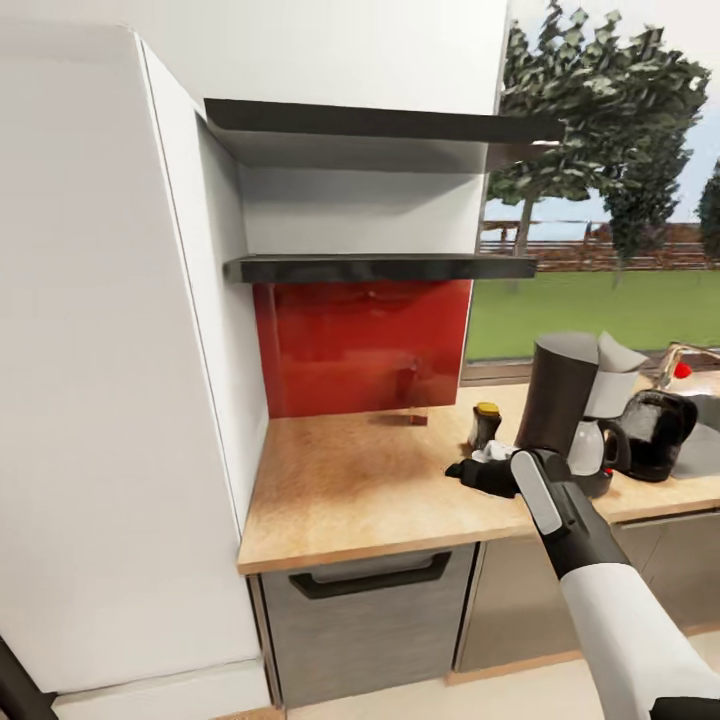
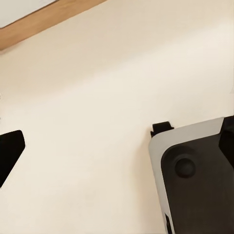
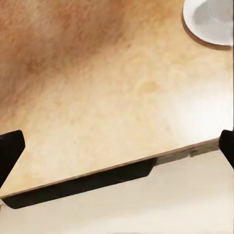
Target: Set up a coffee station on the kitchen countertop: keep the coffee maker on the countertop, move the bottle of coffee from the kitchen shelf to the counter next to the coffee maker, place a paper coffee filter on top of the coffee maker, put the saucer next to the coffee maker with the coffee cup on the saucer, and place the electric kettle next to the coffee maker.
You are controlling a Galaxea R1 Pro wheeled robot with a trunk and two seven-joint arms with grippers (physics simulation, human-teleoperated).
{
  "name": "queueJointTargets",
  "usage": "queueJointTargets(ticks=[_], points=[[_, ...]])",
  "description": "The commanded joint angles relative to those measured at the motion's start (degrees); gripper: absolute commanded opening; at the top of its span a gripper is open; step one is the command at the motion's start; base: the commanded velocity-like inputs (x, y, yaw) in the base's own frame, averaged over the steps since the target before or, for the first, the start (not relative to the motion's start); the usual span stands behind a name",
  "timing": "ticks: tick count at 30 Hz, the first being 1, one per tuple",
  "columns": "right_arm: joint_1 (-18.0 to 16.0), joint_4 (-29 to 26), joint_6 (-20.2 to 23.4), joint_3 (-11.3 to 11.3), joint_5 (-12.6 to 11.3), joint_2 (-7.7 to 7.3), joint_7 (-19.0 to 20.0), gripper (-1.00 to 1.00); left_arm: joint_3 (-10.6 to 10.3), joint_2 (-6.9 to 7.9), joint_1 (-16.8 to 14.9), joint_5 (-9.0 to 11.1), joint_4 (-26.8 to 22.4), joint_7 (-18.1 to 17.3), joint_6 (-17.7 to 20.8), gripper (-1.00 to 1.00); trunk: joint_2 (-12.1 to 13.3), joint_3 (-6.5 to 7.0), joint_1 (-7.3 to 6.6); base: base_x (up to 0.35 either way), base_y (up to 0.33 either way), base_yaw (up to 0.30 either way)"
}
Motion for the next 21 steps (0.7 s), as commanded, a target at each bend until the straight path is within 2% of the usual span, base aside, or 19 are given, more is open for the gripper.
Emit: queueJointTargets(ticks=[1,21], points=[[-0.03,-0.03,0.14,0.03,-0.59,0.01,-0.56,1.0,0.5,0.01,-0.01,-0.47,0.03,-0.26,-0.18,1.0,-0.06,-0.01,0.0,-0.216,0.195,-0.285],[0.07,0.67,0.14,-0.14,-0.39,-0.05,-0.56,1.0,0.54,-0.16,-0.01,-0.45,-0.02,-0.26,-0.18,1.0,-0.06,0.11,0.0,-0.019,0.018,-0.296]])
